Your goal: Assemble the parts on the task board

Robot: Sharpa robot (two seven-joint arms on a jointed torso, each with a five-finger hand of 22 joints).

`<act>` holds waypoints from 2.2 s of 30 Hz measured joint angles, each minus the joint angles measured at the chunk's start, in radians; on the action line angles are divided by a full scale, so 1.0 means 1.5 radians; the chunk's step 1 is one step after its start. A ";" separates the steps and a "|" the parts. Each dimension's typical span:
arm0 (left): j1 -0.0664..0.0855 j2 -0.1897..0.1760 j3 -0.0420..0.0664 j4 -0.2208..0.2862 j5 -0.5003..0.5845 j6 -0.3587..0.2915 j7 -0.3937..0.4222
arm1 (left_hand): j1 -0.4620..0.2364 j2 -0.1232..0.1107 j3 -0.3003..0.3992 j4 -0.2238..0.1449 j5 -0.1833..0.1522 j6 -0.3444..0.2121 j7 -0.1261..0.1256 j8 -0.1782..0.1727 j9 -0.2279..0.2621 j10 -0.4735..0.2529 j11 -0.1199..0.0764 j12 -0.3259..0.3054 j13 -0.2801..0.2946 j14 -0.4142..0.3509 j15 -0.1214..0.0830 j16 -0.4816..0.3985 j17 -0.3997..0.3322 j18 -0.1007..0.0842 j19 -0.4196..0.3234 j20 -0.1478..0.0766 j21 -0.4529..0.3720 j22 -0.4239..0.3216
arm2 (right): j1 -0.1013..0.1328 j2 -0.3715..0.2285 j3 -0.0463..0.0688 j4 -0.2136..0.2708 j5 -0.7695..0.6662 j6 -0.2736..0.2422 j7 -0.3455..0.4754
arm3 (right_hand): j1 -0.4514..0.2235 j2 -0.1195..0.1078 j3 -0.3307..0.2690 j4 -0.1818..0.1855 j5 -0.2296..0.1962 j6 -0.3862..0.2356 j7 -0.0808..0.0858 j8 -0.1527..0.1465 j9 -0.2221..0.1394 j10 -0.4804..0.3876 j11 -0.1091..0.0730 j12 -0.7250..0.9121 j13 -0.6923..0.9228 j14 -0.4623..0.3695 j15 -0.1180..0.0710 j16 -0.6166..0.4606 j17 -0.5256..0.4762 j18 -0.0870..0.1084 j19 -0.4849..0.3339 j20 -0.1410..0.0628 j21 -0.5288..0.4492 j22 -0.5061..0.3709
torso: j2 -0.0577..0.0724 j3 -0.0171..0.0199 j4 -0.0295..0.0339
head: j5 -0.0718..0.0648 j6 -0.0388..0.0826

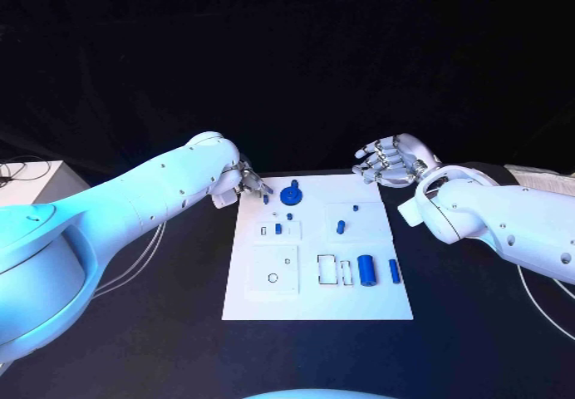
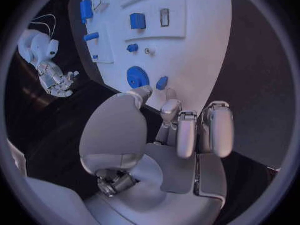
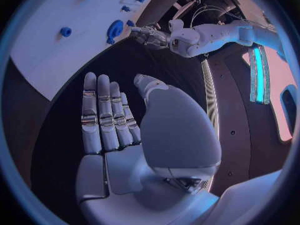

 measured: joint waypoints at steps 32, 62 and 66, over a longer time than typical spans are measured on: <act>0.000 0.006 -0.008 -0.006 0.012 0.019 0.001 | 0.061 0.029 0.086 -0.006 0.000 0.006 -0.011 0.025 0.011 -0.003 -0.007 0.000 -0.003 0.001 -0.009 0.000 0.000 0.000 0.000 -0.005 0.000 0.000 | 0.000 0.002 0.000 -0.001 0.000 -0.001 0.000 | 0.000 0.000 0.002 -0.002 0.002 0.000 0.000 -0.002 -0.001 0.000 0.000 -0.003 -0.008 0.000 0.000 -0.005 -0.004 0.000 -0.002 0.002 0.000 -0.008 | 0.000 0.0007 0.0005 | -0.002 -0.008; 0.000 -0.097 -0.011 0.163 0.109 -0.016 -0.003 | -0.019 -0.008 0.246 -0.042 0.127 -0.016 -0.019 0.132 0.117 0.027 -0.028 0.006 0.008 0.000 -0.026 0.002 0.000 0.000 0.008 -0.023 0.010 0.000 | 0.000 -0.001 0.000 -0.007 -0.001 0.008 -0.003 | -0.003 -0.003 0.002 -0.002 0.002 0.000 0.000 -0.007 -0.002 0.002 0.002 -0.008 -0.017 0.000 0.000 -0.013 -0.008 0.000 -0.005 0.005 0.000 -0.017 | -0.008 -0.0047 0.0135 | -0.005 -0.012; -0.001 -0.125 -0.020 0.221 0.115 -0.038 -0.008 | -0.029 -0.011 0.244 -0.044 0.141 -0.012 -0.019 0.132 0.118 0.036 -0.031 0.010 0.016 0.000 -0.026 0.002 0.000 0.000 0.012 -0.026 0.013 0.000 | -0.001 -0.003 0.000 -0.007 -0.001 0.008 -0.004 | -0.003 -0.003 0.002 -0.002 0.002 0.000 0.000 -0.007 -0.002 0.002 0.002 -0.008 -0.017 0.000 0.000 -0.013 -0.008 0.000 -0.005 0.005 0.000 -0.017 | -0.011 -0.0062 0.0174 | -0.007 -0.015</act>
